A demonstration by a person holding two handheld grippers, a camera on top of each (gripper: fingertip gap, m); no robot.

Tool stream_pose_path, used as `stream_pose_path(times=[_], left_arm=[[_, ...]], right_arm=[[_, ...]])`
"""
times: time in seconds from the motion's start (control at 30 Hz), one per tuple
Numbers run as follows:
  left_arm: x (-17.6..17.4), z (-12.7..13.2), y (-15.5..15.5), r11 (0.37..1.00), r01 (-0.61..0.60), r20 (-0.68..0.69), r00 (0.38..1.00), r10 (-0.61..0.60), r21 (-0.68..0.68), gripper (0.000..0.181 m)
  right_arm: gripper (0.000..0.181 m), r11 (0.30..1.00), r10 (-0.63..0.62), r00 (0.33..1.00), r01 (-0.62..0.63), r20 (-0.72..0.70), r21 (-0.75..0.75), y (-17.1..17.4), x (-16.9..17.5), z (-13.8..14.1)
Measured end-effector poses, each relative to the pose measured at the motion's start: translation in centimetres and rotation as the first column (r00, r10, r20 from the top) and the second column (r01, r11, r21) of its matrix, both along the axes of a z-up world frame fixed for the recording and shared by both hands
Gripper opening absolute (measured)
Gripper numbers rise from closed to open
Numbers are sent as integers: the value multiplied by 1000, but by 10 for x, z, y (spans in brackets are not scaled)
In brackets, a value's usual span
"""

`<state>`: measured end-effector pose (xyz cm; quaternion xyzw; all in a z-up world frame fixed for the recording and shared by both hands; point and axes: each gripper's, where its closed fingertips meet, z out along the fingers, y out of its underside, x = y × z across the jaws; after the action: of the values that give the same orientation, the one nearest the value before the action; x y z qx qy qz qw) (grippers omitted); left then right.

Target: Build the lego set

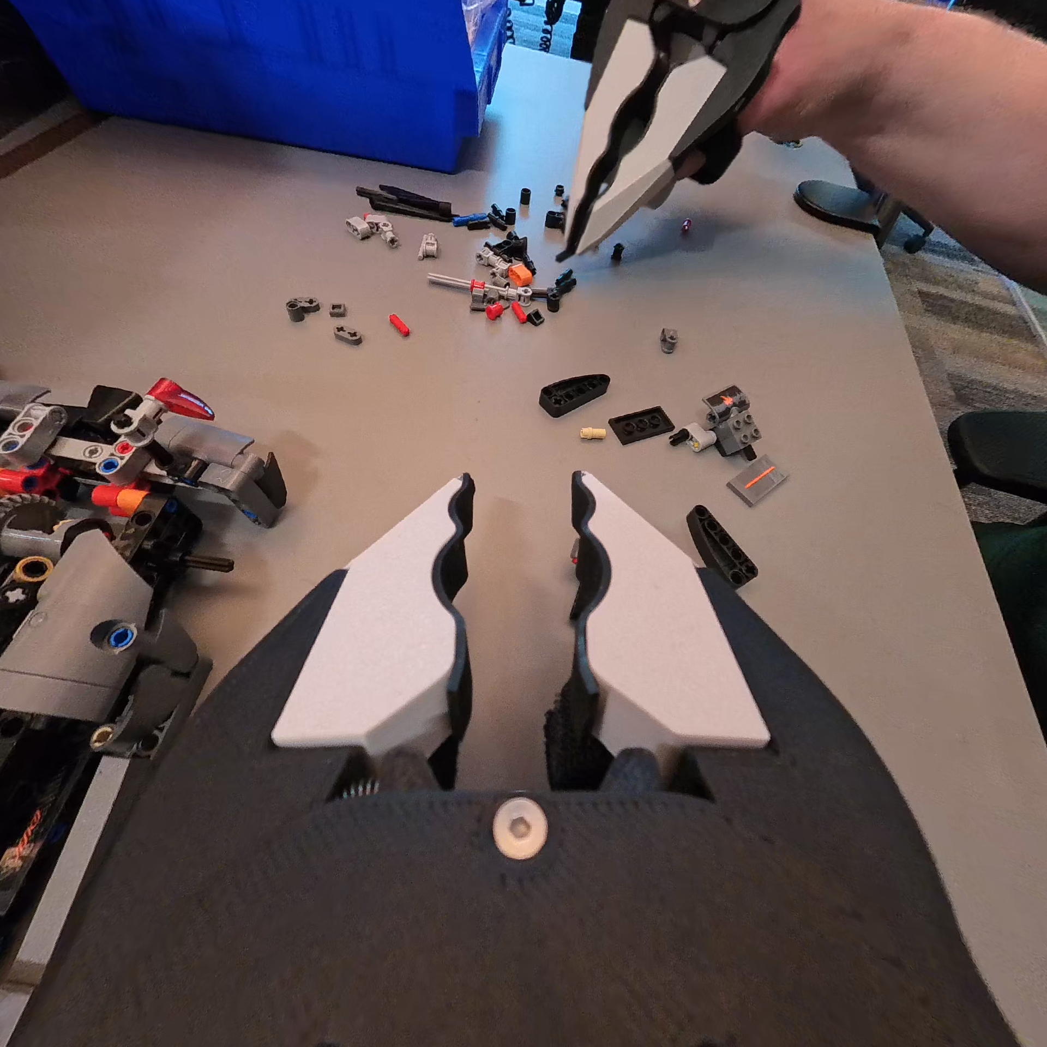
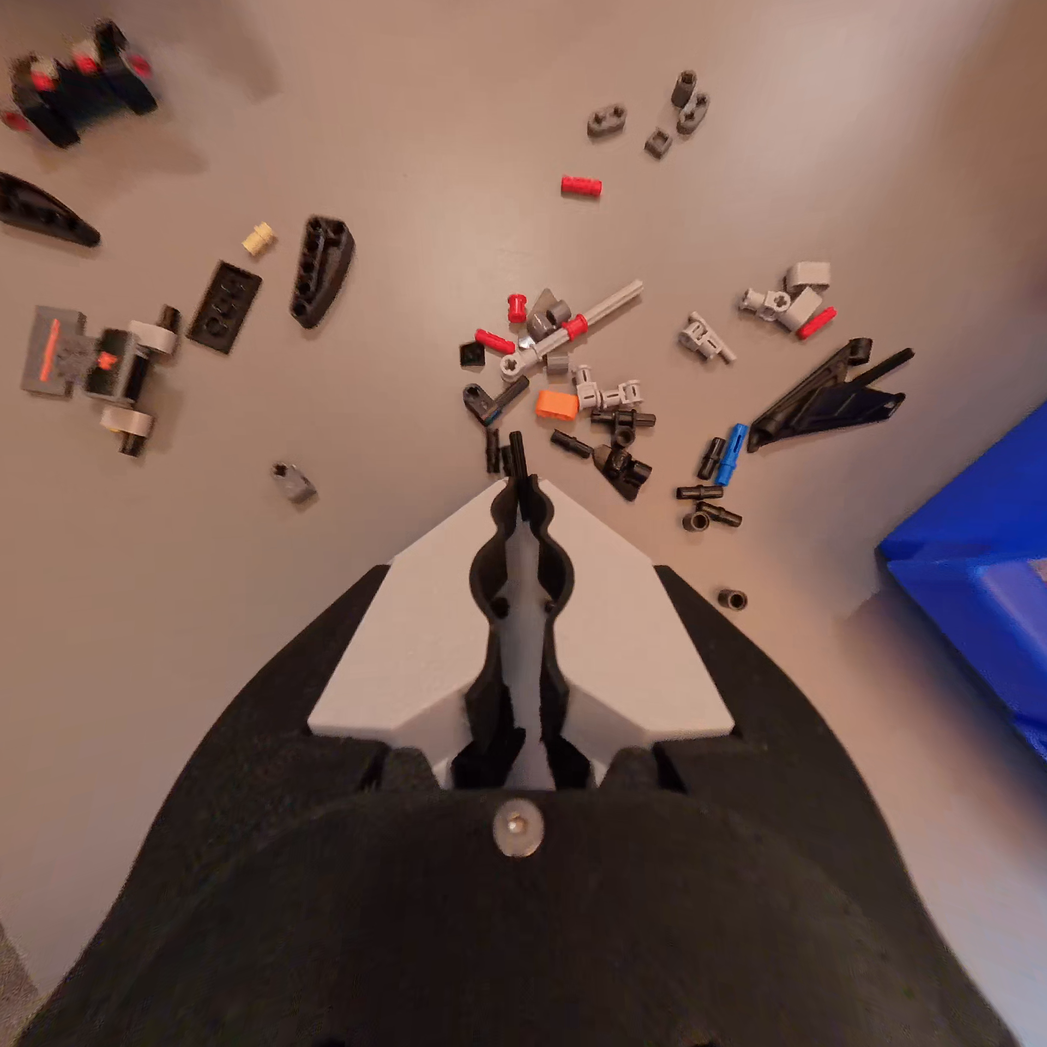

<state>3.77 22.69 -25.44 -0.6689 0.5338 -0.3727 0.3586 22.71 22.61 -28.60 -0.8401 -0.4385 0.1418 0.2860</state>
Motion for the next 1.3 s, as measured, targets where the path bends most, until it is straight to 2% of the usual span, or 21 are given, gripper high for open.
stream_pose_path(times=[0.2,0.37,0.6,0.8,1.03,1.3], left_arm=[[1,4,-1,1000,5,17,1000,-5,29,34],[6,17,-8,996,19,64,998,-25,87,37],[9,32,-16,956,25,53,998,-43,294,39],[4,43,-15,958,-1,98,995,-28,288,38],[5,53,-18,957,-23,142,990,-20,290,35],[5,66,-16,943,-71,193,981,7,326,33]], right_arm=[[1,996,-19,997,24,-69,83,-12,-16,35],[1,989,29,992,-10,-125,150,-24,-53,60],[1,981,145,964,-111,-224,157,-31,-119,74],[2,978,183,939,-142,-292,156,-26,-156,82],[1,987,140,866,-86,-481,133,-21,-183,97],[1,996,70,770,-14,-634,93,-11,-196,111]])
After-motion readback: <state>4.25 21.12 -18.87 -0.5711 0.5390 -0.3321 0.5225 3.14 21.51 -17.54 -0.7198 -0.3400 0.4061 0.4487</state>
